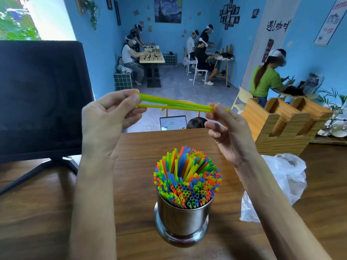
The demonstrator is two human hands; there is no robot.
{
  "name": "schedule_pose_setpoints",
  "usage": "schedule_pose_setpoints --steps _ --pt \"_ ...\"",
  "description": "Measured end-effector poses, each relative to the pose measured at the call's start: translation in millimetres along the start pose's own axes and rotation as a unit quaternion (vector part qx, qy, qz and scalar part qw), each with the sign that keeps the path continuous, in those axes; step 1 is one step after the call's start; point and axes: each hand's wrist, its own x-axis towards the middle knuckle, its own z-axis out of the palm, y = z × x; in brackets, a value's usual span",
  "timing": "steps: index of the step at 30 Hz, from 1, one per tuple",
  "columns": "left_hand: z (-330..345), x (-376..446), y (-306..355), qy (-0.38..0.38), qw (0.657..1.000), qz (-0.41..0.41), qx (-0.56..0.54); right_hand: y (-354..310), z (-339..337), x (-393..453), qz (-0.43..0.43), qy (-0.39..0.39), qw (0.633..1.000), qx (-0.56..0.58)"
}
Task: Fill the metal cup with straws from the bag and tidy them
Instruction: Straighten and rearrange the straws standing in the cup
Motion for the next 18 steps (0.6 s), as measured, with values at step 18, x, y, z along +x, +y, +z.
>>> schedule_pose_setpoints --steps 18 --pt "-14.4 -19.8 -27.8 -0.383 0.889 -0.112 0.224 -29.5 14.1 -5.6 -0.126 0.066 0.984 -0.105"
